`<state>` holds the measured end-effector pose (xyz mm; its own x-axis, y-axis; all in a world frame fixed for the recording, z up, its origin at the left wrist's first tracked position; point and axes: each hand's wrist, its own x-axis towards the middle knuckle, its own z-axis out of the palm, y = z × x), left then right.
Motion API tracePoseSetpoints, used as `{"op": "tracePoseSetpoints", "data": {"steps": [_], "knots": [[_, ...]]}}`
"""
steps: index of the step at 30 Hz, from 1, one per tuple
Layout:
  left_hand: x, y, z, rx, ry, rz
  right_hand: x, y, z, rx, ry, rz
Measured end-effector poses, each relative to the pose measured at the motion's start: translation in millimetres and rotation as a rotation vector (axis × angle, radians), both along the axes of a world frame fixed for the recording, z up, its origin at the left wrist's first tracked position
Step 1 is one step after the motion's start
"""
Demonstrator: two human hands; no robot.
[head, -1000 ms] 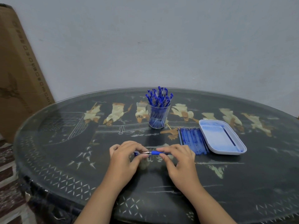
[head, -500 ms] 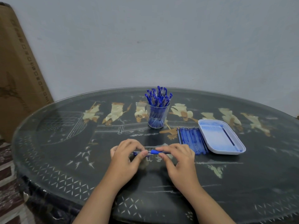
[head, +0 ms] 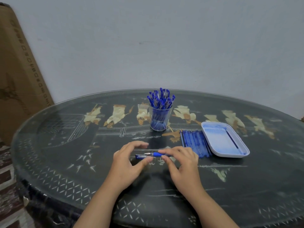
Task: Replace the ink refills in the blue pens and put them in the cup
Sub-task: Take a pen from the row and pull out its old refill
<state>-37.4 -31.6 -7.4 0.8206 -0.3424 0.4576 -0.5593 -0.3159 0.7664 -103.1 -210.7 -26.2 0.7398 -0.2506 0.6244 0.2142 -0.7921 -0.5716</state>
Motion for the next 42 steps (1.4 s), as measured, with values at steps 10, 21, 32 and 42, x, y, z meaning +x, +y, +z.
{"op": "tracePoseSetpoints", "data": {"steps": [10,21,32,42], "knots": [[-1,0,4,-0.043,0.067,0.083,0,0,0,-0.003,-0.002,-0.001],[4,29,15,0.000,0.067,0.199,0,-1,-2,0.005,0.005,-0.018],[14,31,3,0.415,0.042,0.267,-1,1,-1,-0.032,0.042,-0.070],[15,32,0,0.358,0.083,0.241,-5,7,3,-0.107,0.026,-0.140]]}}
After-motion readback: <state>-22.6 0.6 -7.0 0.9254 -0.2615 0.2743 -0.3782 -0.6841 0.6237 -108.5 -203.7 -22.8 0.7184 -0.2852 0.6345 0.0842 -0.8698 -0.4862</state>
